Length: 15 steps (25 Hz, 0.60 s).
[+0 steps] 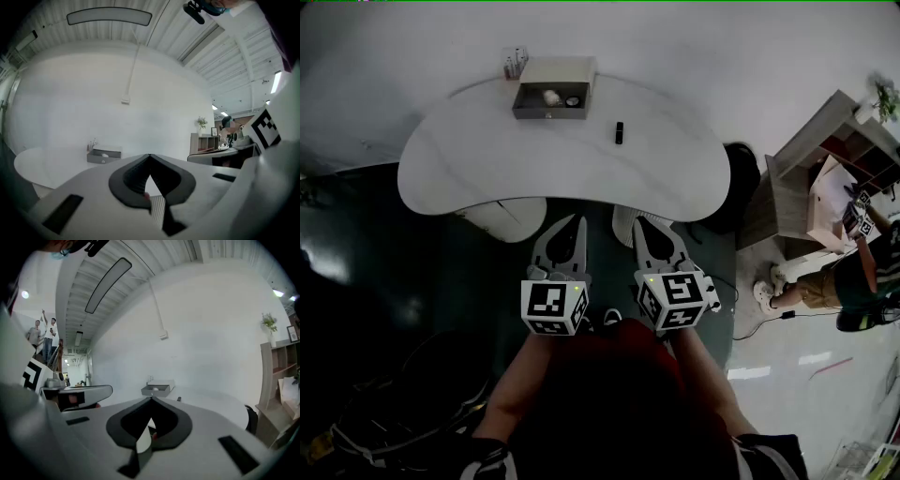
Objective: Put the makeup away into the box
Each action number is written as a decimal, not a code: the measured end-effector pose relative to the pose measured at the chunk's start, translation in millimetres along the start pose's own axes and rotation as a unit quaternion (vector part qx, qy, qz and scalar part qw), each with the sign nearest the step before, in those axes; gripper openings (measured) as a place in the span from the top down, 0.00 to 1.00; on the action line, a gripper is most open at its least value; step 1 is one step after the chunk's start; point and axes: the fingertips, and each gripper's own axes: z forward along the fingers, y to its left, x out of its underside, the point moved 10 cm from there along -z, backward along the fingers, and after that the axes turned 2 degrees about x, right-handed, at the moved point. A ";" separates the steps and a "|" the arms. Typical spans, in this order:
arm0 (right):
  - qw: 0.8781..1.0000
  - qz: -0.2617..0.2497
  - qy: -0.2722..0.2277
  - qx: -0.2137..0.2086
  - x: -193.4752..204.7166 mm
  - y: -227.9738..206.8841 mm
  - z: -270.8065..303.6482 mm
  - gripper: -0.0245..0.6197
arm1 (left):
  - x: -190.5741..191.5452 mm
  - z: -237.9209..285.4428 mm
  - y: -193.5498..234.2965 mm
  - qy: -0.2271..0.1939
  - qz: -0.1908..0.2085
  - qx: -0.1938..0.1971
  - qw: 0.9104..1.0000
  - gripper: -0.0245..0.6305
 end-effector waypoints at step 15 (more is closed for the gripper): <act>0.999 -0.027 -0.016 -0.018 -7.4 1.1 9.7 0.94 | 2.0 6.5 12.9 0.008 -0.024 -0.021 0.999 0.93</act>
